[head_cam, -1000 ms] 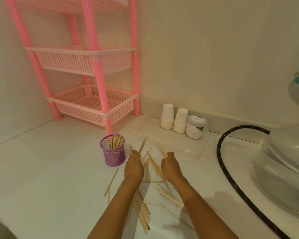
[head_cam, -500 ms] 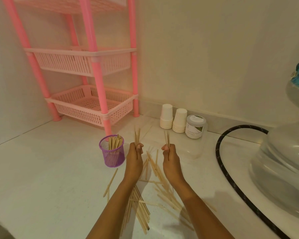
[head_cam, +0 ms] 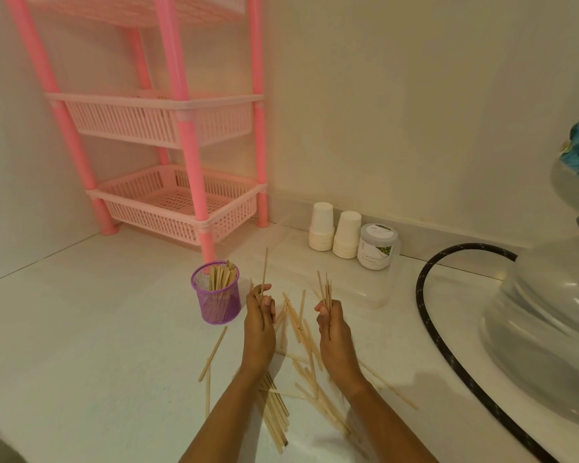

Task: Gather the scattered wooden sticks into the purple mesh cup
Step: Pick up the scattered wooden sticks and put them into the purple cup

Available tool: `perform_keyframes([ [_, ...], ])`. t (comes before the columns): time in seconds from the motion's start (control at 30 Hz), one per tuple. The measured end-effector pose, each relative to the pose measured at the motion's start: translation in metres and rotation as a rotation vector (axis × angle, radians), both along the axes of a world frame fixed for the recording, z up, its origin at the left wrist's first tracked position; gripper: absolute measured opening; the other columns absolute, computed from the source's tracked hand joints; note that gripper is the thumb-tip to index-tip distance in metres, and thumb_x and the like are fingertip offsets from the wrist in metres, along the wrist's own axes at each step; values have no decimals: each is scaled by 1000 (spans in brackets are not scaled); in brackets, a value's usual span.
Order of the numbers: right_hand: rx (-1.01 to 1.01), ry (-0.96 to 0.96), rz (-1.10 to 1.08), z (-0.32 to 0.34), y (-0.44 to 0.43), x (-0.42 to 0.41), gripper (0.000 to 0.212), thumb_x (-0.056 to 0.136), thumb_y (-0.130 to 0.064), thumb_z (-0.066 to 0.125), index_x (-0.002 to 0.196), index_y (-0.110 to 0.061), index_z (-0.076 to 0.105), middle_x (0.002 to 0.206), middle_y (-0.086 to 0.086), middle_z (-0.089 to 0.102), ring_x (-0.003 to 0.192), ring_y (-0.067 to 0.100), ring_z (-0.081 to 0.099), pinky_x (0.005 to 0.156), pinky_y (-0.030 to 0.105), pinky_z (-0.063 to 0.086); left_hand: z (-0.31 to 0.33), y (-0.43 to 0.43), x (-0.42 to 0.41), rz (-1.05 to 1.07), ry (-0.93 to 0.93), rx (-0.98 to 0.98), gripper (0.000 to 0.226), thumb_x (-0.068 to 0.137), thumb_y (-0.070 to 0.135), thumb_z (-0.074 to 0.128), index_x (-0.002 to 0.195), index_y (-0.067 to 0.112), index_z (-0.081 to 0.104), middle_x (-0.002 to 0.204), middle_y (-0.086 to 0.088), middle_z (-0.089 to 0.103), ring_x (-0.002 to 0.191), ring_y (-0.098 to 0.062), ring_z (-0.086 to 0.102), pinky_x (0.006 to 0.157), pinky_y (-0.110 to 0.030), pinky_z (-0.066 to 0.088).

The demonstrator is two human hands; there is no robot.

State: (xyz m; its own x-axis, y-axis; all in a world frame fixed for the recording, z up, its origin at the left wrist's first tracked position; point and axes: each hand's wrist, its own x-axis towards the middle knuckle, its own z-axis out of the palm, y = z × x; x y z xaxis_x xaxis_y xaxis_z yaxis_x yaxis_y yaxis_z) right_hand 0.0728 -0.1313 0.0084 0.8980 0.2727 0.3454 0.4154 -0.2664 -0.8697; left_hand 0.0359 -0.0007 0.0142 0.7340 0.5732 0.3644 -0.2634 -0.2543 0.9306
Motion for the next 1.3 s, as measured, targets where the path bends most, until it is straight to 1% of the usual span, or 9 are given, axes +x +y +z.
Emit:
perform_keyframes([
  [0.23,94,-71,-25,10,2,-5,17,94,-43,26,91,-37,41,82,-12,54,75,-6,53,65,4,42,-4,-9,-8,-67,21,5,28,103,11,28,114,29,47,76,8,46,63,6,47,67,-4,42],
  [0.4,109,-85,-33,16,2,-7,16,95,-43,26,89,-41,41,74,-15,49,68,-7,51,60,4,40,-5,-10,-10,-77,68,-41,31,102,8,28,90,28,49,78,4,46,71,-6,45,65,-6,41],
  [0.67,121,-87,-9,33,8,-10,29,93,-49,26,103,-35,49,52,-15,44,47,3,42,46,13,33,26,-15,1,-42,-97,-73,24,102,15,25,90,29,41,74,-3,37,59,-8,36,54,-16,36],
  [0.77,21,-13,80,34,12,-13,35,96,-46,28,117,-29,50,82,-30,60,63,-11,54,55,4,40,31,-21,2,-72,-60,-134,25,99,37,28,105,26,49,78,-16,46,62,-21,46,62,-34,45],
  [0.83,-45,67,127,34,15,-15,36,100,-41,28,127,-27,47,116,-19,59,92,-10,54,69,2,41,32,-23,3,-85,15,-155,39,95,47,31,118,21,50,98,-29,50,79,-40,46,74,-44,47],
  [0.97,-153,100,194,42,21,-22,39,103,-33,24,140,-31,34,125,-3,45,98,4,53,78,14,47,38,-27,5,-168,53,-269,49,81,59,46,115,23,51,92,12,59,87,-7,63,70,-10,48],
  [1.07,-271,-17,184,49,22,-27,40,102,-34,24,140,-25,32,111,3,43,87,14,55,75,29,51,35,-28,8,-192,98,-301,38,87,47,55,114,22,51,103,2,60,99,-11,63,84,-23,50],
  [1.17,-321,-32,235,49,22,-25,42,102,-33,25,143,-21,28,110,2,42,79,7,51,69,21,46,33,-27,9,-179,119,-349,15,95,35,50,97,21,52,90,-5,57,91,-21,61,87,-36,51],
  [1.3,-317,51,282,44,22,-24,44,103,-31,26,146,-20,22,106,-11,46,72,-7,51,60,9,40,31,-24,11,-101,114,-393,20,99,35,41,97,19,52,90,-6,58,93,-21,61,87,-36,50],
])
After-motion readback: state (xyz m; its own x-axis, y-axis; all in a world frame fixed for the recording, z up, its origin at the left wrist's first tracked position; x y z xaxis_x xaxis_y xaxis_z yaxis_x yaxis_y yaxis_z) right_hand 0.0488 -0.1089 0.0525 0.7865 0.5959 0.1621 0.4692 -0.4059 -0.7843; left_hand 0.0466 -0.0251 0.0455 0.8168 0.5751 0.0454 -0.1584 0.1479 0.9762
